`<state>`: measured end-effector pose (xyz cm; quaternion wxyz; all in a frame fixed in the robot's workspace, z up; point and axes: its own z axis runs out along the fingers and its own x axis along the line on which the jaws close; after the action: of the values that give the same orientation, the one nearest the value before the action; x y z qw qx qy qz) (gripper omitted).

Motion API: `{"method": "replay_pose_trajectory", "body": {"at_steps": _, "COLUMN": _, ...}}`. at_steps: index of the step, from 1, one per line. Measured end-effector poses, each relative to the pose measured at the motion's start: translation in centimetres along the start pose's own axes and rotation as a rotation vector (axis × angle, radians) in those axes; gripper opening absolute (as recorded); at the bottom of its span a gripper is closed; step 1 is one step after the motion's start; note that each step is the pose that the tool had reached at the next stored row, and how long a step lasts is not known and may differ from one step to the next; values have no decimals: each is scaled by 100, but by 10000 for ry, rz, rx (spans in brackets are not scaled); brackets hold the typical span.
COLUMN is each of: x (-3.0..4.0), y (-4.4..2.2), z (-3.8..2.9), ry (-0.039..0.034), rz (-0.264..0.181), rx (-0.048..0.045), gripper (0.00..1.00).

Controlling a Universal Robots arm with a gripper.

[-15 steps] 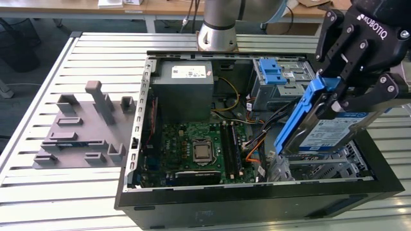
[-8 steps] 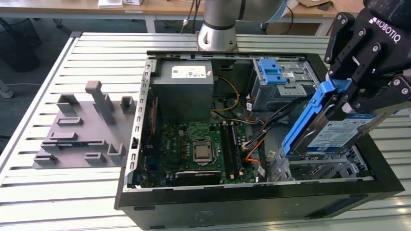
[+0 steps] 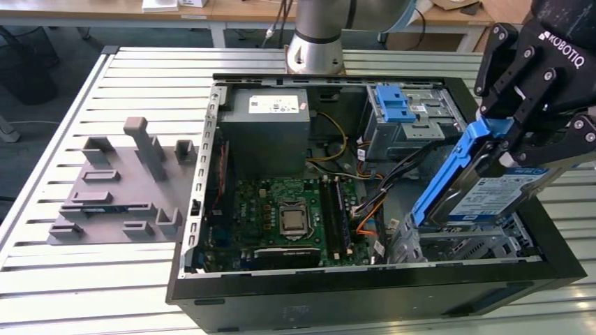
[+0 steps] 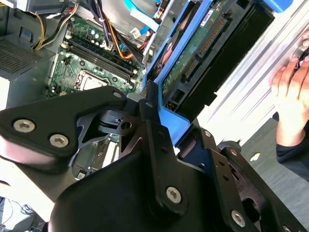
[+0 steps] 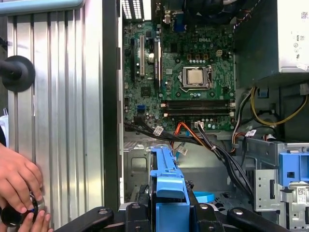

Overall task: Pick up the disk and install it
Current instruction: 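Insert the disk into the insertion slot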

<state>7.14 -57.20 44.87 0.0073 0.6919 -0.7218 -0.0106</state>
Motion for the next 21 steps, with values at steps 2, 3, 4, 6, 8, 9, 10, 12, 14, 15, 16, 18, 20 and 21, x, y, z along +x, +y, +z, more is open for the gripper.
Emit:
{"method": "replay_pose_trajectory", "body": {"at_steps": 2, "x": 0, "y": -11, "z": 15, "ry": 0, "rz": -24, "rx": 0, "gripper": 37}}
{"method": "replay_pose_trajectory", "body": {"at_steps": 3, "x": 0, "y": -18, "z": 23, "ry": 0, "rz": -37, "rx": 0, "gripper": 37}}
{"method": "replay_pose_trajectory", "body": {"at_steps": 4, "x": -1, "y": -26, "z": 30, "ry": 0, "rz": -43, "rx": 0, "gripper": 37}}
{"method": "replay_pose_trajectory", "body": {"at_steps": 6, "x": -2, "y": -39, "z": 43, "ry": 8, "rz": -43, "rx": 0, "gripper": 37}}
{"method": "replay_pose_trajectory", "body": {"at_steps": 8, "x": -2, "y": -47, "z": 57, "ry": 7, "rz": -44, "rx": 0, "gripper": 37}}
{"method": "replay_pose_trajectory", "body": {"at_steps": 9, "x": -2, "y": -50, "z": 64, "ry": 7, "rz": -43, "rx": 0, "gripper": 37}}
{"method": "replay_pose_trajectory", "body": {"at_steps": 10, "x": -2, "y": -53, "z": 71, "ry": 7, "rz": -43, "rx": 0, "gripper": 37}}
{"method": "replay_pose_trajectory", "body": {"at_steps": 12, "x": -2, "y": -59, "z": 87, "ry": 7, "rz": -43, "rx": 0, "gripper": 37}}
{"method": "replay_pose_trajectory", "body": {"at_steps": 14, "x": -2, "y": -66, "z": 101, "ry": 6, "rz": -43, "rx": 0, "gripper": 37}}
{"method": "replay_pose_trajectory", "body": {"at_steps": 15, "x": -2, "y": -70, "z": 107, "ry": 7, "rz": -44, "rx": 0, "gripper": 37}}
{"method": "replay_pose_trajectory", "body": {"at_steps": 16, "x": -2, "y": -74, "z": 113, "ry": 7, "rz": -44, "rx": 0, "gripper": 37}}
{"method": "replay_pose_trajectory", "body": {"at_steps": 18, "x": -3, "y": -78, "z": 121, "ry": 11, "rz": -42, "rx": 0, "gripper": 37}}
{"method": "replay_pose_trajectory", "body": {"at_steps": 20, "x": -3, "y": -79, "z": 130, "ry": 10, "rz": -42, "rx": -1, "gripper": 37}}
{"method": "replay_pose_trajectory", "body": {"at_steps": 21, "x": -3, "y": -79, "z": 135, "ry": 8, "rz": -42, "rx": -1, "gripper": 37}}
